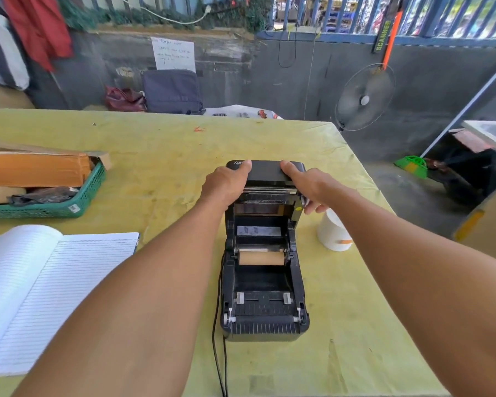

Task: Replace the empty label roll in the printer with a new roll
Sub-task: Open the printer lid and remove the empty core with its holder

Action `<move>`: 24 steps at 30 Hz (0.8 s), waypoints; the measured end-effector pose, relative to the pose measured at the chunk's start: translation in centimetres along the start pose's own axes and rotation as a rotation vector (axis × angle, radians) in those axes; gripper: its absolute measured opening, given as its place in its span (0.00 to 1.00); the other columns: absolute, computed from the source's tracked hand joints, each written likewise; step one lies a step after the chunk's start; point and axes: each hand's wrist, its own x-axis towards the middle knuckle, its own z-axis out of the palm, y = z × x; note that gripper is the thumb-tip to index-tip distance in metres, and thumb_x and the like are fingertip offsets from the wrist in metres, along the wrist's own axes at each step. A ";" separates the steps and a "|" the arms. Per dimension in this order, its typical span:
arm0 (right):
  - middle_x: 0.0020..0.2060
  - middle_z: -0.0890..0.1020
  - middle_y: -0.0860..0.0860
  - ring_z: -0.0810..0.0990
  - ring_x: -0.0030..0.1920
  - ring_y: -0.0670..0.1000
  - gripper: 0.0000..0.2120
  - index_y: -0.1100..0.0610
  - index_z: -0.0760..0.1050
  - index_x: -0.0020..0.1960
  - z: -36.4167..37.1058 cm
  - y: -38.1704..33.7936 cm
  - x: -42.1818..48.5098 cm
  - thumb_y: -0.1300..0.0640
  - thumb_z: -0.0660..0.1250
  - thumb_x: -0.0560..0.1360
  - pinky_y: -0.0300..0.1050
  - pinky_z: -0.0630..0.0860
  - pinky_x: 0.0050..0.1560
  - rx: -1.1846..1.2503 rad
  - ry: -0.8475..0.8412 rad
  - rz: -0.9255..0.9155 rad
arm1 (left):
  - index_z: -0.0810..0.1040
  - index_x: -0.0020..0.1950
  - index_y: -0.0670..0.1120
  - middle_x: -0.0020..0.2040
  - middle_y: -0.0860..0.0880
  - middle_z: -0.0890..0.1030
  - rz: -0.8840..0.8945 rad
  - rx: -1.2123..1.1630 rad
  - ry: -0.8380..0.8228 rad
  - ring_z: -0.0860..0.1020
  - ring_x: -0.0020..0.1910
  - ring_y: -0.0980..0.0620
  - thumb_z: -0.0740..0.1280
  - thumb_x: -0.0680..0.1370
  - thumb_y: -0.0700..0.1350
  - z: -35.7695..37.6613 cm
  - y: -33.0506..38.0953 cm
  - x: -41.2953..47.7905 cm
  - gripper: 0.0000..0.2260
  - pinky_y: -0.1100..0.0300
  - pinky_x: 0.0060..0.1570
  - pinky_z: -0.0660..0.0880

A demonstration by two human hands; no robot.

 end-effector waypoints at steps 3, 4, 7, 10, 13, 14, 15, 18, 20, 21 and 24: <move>0.58 0.78 0.57 0.86 0.41 0.56 0.49 0.59 0.68 0.70 0.4 0.9 0.1 0.21 0.45 0.70 0.53 0.81 0.50 0.136 -0.029 -0.019 | 0.74 0.51 0.45 0.43 0.50 0.75 -0.047 -0.327 -0.063 0.76 0.42 0.49 0.59 0.74 0.61 0.0 -0.8 -0.5 0.20 0.51 0.45 0.79; 0.59 0.77 0.56 0.86 0.42 0.56 0.48 0.59 0.68 0.70 0.7 1.2 0.1 0.21 0.45 0.70 0.52 0.81 0.49 0.193 -0.031 -0.026 | 0.74 0.51 0.46 0.45 0.50 0.75 -0.050 -0.416 -0.081 0.76 0.44 0.49 0.59 0.75 0.59 0.1 -1.3 -0.7 0.17 0.49 0.49 0.79; 0.60 0.74 0.53 0.85 0.46 0.56 0.48 0.56 0.66 0.72 1.7 1.9 -0.4 0.21 0.44 0.69 0.55 0.80 0.55 0.370 -0.024 -0.028 | 0.74 0.58 0.46 0.53 0.49 0.76 -0.052 -0.626 -0.078 0.76 0.52 0.48 0.59 0.77 0.58 0.3 -2.9 -1.4 0.18 0.45 0.56 0.76; 0.60 0.72 0.54 0.84 0.49 0.57 0.47 0.53 0.63 0.75 3.0 2.5 -1.2 0.20 0.45 0.69 0.57 0.78 0.58 0.527 0.009 -0.017 | 0.75 0.53 0.44 0.51 0.47 0.78 -0.044 -0.761 -0.035 0.77 0.49 0.48 0.59 0.76 0.54 0.6 -4.0 -2.1 0.15 0.50 0.51 0.75; 0.60 0.77 0.57 0.82 0.53 0.58 0.41 0.56 0.70 0.66 4.3 3.7 -1.9 0.24 0.46 0.73 0.57 0.78 0.58 0.663 0.035 -0.058 | 0.74 0.46 0.47 0.46 0.46 0.77 -0.041 -0.743 0.035 0.73 0.45 0.49 0.58 0.73 0.49 1.1 -5.0 -2.7 0.09 0.51 0.47 0.75; 0.58 0.78 0.57 0.81 0.53 0.57 0.38 0.55 0.69 0.64 4.7 4.2 -2.1 0.25 0.47 0.75 0.55 0.78 0.55 0.716 0.051 -0.073 | 0.75 0.46 0.45 0.46 0.46 0.77 -0.057 -0.681 0.077 0.74 0.45 0.48 0.58 0.73 0.48 1.3 -5.3 -2.9 0.10 0.49 0.47 0.75; 0.56 0.77 0.55 0.81 0.52 0.55 0.36 0.55 0.68 0.64 5.1 4.6 -2.3 0.26 0.47 0.75 0.54 0.78 0.53 0.762 0.071 -0.077 | 0.76 0.46 0.43 0.47 0.45 0.78 -0.085 -0.603 0.121 0.75 0.45 0.47 0.58 0.74 0.45 1.6 -5.6 -3.0 0.10 0.47 0.49 0.76; 0.57 0.76 0.54 0.82 0.49 0.54 0.33 0.55 0.65 0.69 6.2 6.0 -2.6 0.30 0.49 0.78 0.57 0.77 0.55 0.788 0.200 -0.004 | 0.79 0.60 0.44 0.58 0.44 0.80 -0.085 -0.203 0.159 0.79 0.54 0.43 0.59 0.77 0.37 2.3 -7.1 -3.6 0.15 0.54 0.47 0.75; 0.55 0.79 0.57 0.83 0.46 0.55 0.22 0.57 0.68 0.64 7.1 7.3 -2.5 0.41 0.53 0.81 0.56 0.79 0.52 0.708 0.297 0.047 | 0.77 0.65 0.44 0.64 0.45 0.78 0.013 0.002 -0.004 0.76 0.60 0.44 0.61 0.76 0.34 3.0 -8.5 -4.2 0.18 0.57 0.54 0.73; 0.54 0.81 0.59 0.83 0.46 0.56 0.16 0.58 0.70 0.62 7.6 8.0 -2.4 0.47 0.57 0.81 0.56 0.80 0.51 0.601 0.294 0.042 | 0.76 0.66 0.44 0.65 0.45 0.77 0.059 0.085 -0.108 0.75 0.62 0.45 0.62 0.75 0.33 3.5 -9.1 -4.5 0.20 0.56 0.57 0.72; 0.51 0.82 0.58 0.82 0.49 0.57 0.19 0.57 0.70 0.66 9.3 10.1 -2.9 0.55 0.69 0.78 0.52 0.80 0.50 0.107 0.000 -0.065 | 0.72 0.68 0.44 0.63 0.43 0.76 0.158 0.318 -0.280 0.76 0.58 0.44 0.68 0.72 0.34 4.8 -10.4 -5.2 0.24 0.55 0.56 0.74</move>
